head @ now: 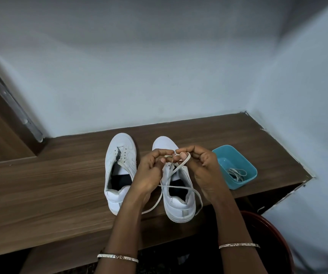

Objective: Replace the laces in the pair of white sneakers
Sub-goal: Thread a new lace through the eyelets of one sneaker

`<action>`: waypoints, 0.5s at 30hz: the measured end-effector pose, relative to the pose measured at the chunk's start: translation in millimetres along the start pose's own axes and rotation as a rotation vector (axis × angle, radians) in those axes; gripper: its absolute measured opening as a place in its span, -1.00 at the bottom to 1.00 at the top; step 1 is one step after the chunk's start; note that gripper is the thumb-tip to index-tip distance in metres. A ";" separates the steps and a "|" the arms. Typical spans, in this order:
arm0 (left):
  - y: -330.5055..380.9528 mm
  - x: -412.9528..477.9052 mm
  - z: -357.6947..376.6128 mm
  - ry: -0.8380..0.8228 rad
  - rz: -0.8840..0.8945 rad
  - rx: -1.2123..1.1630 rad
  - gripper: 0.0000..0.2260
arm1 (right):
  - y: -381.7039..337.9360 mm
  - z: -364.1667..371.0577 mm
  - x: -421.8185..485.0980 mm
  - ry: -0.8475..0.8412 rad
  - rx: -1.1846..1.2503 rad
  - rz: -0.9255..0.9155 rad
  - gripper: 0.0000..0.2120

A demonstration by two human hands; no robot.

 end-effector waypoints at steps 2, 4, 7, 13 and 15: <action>1.8 -1.3 1.1 -0.022 0.017 0.057 -0.73 | 2.7 0.2 0.7 0.033 -0.020 -0.001 -0.86; 2.0 -0.3 1.5 -0.042 0.018 0.118 -0.73 | 8.5 -2.0 3.0 0.058 -0.129 -0.025 -0.89; 2.9 0.9 1.2 -0.032 0.019 0.121 -0.77 | 17.1 -4.9 5.0 0.076 -0.244 -0.037 -0.91; 6.6 -4.5 1.6 0.061 0.160 0.232 -0.93 | 28.7 -6.2 5.7 0.078 -0.382 0.017 -0.95; 5.8 -3.7 2.0 0.109 0.236 0.350 -0.90 | 32.0 -4.8 6.6 0.091 -0.401 0.018 -0.94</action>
Point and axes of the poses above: each hand's wrist, its own x-axis towards the middle knuckle, its own z-axis out of the palm, y = z × x, the point moved 2 cm from there along x, towards the middle knuckle, and after that the axes turned 10 degrees about -z, right-handed, at the moved point
